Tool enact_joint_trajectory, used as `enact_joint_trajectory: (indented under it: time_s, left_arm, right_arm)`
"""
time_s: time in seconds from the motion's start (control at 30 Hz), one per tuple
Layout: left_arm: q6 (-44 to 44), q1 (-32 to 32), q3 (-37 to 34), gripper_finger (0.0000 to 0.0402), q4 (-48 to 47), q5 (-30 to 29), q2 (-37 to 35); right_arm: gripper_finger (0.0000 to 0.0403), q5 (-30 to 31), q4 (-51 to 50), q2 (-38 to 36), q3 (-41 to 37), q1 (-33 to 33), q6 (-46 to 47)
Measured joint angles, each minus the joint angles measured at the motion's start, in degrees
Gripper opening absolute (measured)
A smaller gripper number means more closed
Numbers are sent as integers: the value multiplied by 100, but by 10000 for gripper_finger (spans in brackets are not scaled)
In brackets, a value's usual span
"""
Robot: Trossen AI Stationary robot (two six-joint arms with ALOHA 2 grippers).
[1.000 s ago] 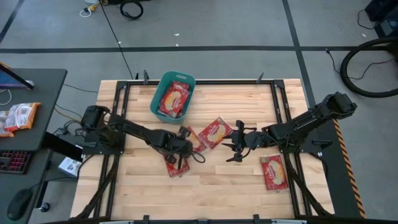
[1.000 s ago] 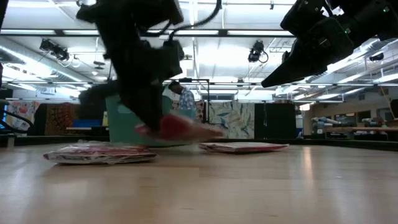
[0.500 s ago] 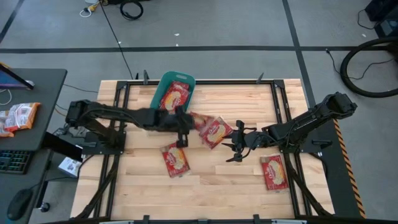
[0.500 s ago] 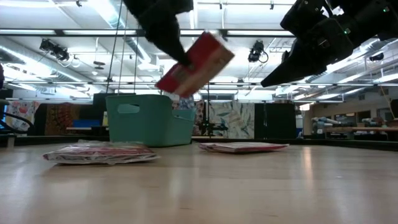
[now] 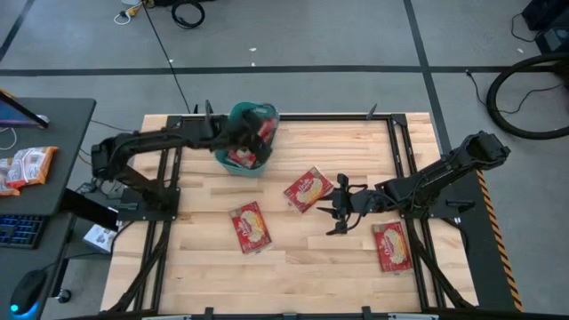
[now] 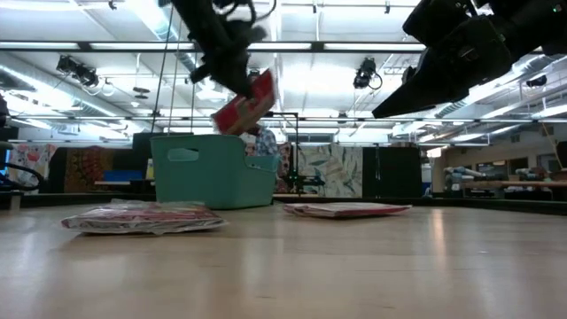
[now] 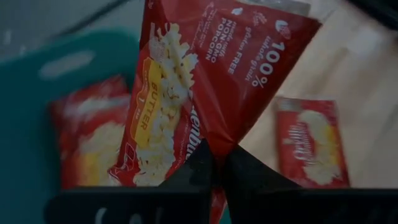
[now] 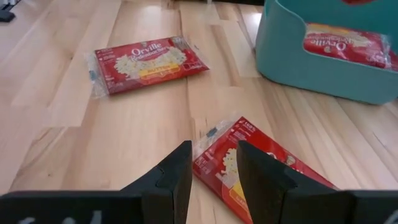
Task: Sort popcorn bags into baskets
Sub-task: Put the red popcorn bag into the green bin
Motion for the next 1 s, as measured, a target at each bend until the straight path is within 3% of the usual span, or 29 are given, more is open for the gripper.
enact_joint_trajectory:
  time_s: [0.27,0.57,1.0]
  left_arm:
    - [-349,922,-4,27,-581,497,330]
    - [-588,1175,-4,34,-694,550,673]
    - [-523,1151,-4,167,-650,447,675]
  right_arm:
    - [131,0,81,0,0,40,-64]
    - [131,-28,150,0,0,95,-153]
    - [131,-119,126,0,0,108,-194]
